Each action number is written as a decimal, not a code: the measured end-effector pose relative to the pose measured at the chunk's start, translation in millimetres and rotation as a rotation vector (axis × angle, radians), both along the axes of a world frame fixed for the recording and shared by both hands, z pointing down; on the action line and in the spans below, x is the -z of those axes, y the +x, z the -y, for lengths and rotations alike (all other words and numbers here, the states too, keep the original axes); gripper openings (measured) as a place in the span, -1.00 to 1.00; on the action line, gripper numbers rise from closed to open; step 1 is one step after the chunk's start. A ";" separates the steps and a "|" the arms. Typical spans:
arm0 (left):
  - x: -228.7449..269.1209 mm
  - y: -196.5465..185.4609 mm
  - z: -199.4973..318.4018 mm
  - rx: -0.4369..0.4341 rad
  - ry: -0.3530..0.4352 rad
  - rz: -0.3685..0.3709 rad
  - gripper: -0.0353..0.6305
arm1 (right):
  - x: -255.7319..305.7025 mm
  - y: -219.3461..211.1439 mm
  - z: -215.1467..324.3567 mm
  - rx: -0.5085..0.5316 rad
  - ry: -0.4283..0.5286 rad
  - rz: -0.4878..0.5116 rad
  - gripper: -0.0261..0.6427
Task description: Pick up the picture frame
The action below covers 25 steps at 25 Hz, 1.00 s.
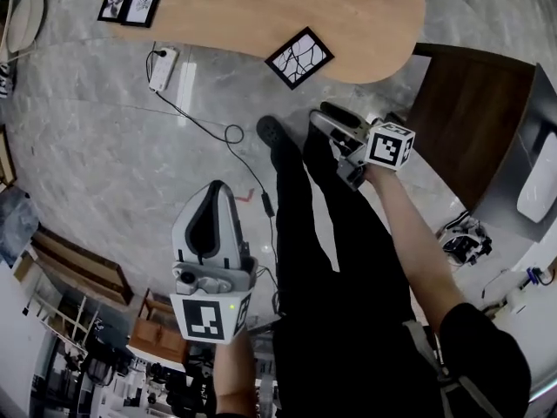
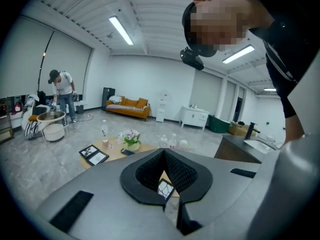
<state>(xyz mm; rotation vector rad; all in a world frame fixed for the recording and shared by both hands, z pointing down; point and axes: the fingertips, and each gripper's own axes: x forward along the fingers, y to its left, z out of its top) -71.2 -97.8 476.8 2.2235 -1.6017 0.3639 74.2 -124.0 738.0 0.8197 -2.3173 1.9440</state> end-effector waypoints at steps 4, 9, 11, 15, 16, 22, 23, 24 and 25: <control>-49.6 -4.2 4.3 -0.027 -0.039 -0.005 -0.86 | -64.2 -9.7 2.2 -0.007 -0.063 -0.040 -0.25; -88.7 -9.3 4.4 -0.035 -0.066 0.014 -0.86 | -121.2 -21.6 6.2 -0.060 -0.143 -0.030 -0.22; -96.9 -9.6 3.4 -0.040 -0.069 0.009 -0.86 | -134.8 -23.5 10.7 -0.090 -0.158 -0.019 -0.21; -114.0 -12.8 -3.7 -0.036 -0.102 0.005 -0.86 | -161.5 -22.3 17.2 -0.153 -0.208 -0.021 -0.21; -119.1 -13.7 -5.9 -0.032 -0.115 0.004 -0.86 | -164.3 -25.0 20.9 -0.167 -0.208 0.008 -0.21; -141.8 -14.2 -14.9 -0.031 -0.148 0.001 -0.86 | -169.5 -49.2 35.1 -0.173 -0.165 0.163 -0.21; -144.1 -14.6 -15.9 -0.031 -0.149 0.002 -0.86 | -172.6 -51.5 35.6 -0.167 -0.166 0.156 -0.21; -146.4 -15.0 -17.0 -0.030 -0.152 0.001 -0.86 | -177.3 -52.2 35.4 -0.164 -0.175 0.136 -0.21; -148.7 -15.3 -18.1 -0.030 -0.155 0.001 -0.86 | -181.3 -52.7 35.7 -0.163 -0.182 0.117 -0.21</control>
